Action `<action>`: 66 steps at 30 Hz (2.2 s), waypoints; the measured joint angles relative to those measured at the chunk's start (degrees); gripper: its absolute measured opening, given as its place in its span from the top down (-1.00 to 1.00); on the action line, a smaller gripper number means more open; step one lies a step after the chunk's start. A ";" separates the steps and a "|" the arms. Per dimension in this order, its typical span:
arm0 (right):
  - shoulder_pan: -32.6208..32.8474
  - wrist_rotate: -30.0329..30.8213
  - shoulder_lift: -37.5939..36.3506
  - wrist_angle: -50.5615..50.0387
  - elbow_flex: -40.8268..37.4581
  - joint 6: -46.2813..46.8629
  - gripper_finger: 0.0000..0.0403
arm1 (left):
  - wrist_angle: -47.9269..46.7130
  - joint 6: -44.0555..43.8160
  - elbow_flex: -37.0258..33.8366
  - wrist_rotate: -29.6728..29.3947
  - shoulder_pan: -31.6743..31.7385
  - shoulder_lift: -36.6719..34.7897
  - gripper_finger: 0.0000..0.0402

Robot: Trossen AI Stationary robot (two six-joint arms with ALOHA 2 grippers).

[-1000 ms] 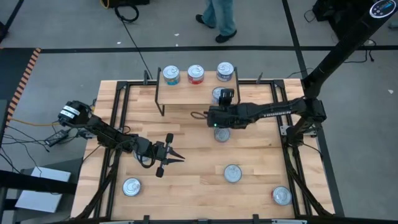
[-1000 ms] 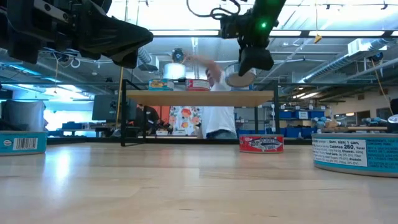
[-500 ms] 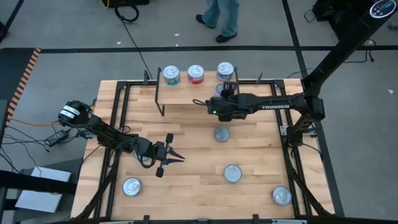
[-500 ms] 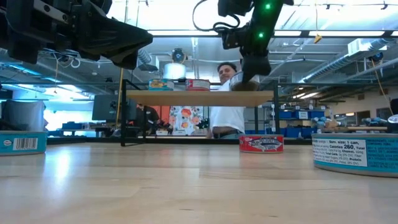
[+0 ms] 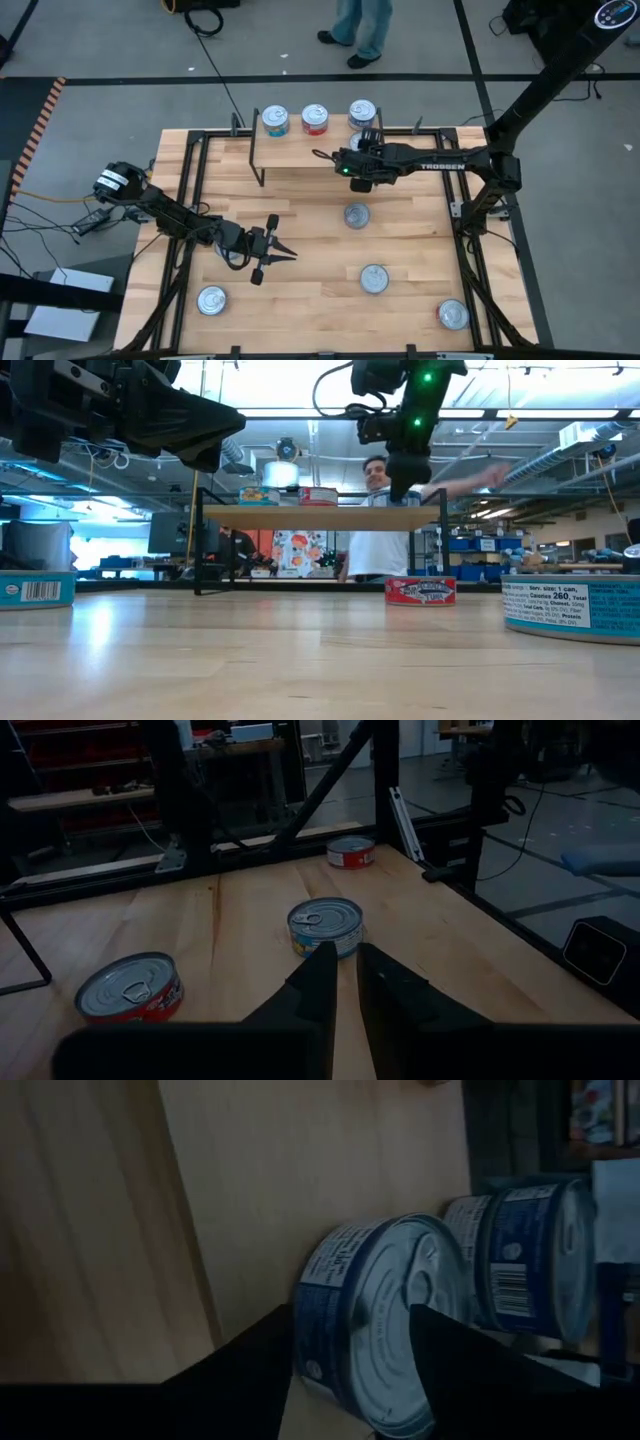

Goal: Stack canned seafood by type on shelf
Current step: Put the blue tuna can on the shelf aligned with the other blue tuna can, then put the red tuna can on the shelf aligned with the other red tuna can

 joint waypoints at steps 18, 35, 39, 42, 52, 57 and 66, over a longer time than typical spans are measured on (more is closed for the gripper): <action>13.22 -3.87 -0.16 -2.68 6.71 6.07 0.36 | -1.32 0.00 0.00 0.00 0.00 0.00 0.77; 28.66 -25.48 -0.11 6.99 -5.85 23.33 0.97 | -2.06 0.00 0.00 0.00 0.00 0.00 0.77; 31.85 -30.22 -0.10 9.18 -7.27 27.45 0.98 | -2.10 0.00 0.00 0.00 0.00 0.00 0.77; 34.12 -33.03 -0.11 9.69 -7.56 31.72 0.98 | -2.29 0.00 0.00 0.00 0.00 0.00 0.77; 40.52 -43.03 -0.09 3.94 -8.04 49.59 0.98 | -2.58 1.36 0.00 -1.89 0.11 0.00 0.77; 43.65 -45.08 -0.09 -2.66 -8.04 58.26 0.98 | -2.47 3.24 0.00 -2.03 0.12 0.00 0.77; 47.87 -47.75 -0.09 -8.45 -8.04 69.75 0.98 | -2.23 3.00 0.00 -2.03 0.93 -0.02 0.77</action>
